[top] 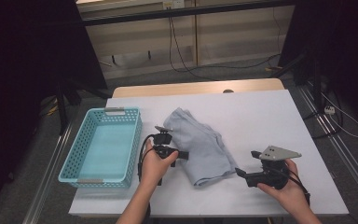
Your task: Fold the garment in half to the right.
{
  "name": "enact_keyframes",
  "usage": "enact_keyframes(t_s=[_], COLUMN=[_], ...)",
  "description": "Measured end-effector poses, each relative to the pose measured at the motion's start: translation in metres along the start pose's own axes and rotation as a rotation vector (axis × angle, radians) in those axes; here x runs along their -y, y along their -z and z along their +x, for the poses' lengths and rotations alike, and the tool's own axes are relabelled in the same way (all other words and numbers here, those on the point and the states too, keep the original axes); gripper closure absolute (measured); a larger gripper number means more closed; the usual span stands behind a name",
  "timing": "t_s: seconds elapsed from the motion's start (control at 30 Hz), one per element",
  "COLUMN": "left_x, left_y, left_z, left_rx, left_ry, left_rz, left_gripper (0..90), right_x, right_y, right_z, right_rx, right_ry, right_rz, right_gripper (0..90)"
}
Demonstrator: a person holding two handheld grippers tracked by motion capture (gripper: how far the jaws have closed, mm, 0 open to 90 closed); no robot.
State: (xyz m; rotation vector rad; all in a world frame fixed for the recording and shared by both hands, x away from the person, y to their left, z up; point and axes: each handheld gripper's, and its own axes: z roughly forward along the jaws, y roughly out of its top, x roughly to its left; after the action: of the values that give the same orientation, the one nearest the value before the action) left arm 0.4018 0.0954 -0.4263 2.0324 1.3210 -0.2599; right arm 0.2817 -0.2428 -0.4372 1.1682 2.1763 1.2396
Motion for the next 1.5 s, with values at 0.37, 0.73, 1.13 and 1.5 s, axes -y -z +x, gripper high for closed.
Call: enact_keyframes(t_s=[0.37,0.73,1.13,1.5], left_x=[-0.002,0.005,0.009,0.003], left_y=[0.023,0.021,0.003,-0.014], left_z=[0.024,0.021,0.019,0.013], left_rx=[-0.055,-0.069,-0.081,-0.068], left_ry=[0.051,0.047,0.039,0.045], left_rz=[-0.066,-0.098,-0.093,-0.1], left_gripper=[72.3,47.7,43.9,48.8], right_x=[0.0,-0.003,-0.005,0.002], right_y=[-0.001,-0.004,-0.009,-0.003], right_z=[0.0,0.002,0.005,-0.001], right_rx=[0.001,-0.007,-0.02,0.002], right_ry=[0.001,0.011,0.025,0.004], right_rz=[0.002,0.004,0.008,0.015], right_gripper=[12.4,12.6,13.0,13.1])
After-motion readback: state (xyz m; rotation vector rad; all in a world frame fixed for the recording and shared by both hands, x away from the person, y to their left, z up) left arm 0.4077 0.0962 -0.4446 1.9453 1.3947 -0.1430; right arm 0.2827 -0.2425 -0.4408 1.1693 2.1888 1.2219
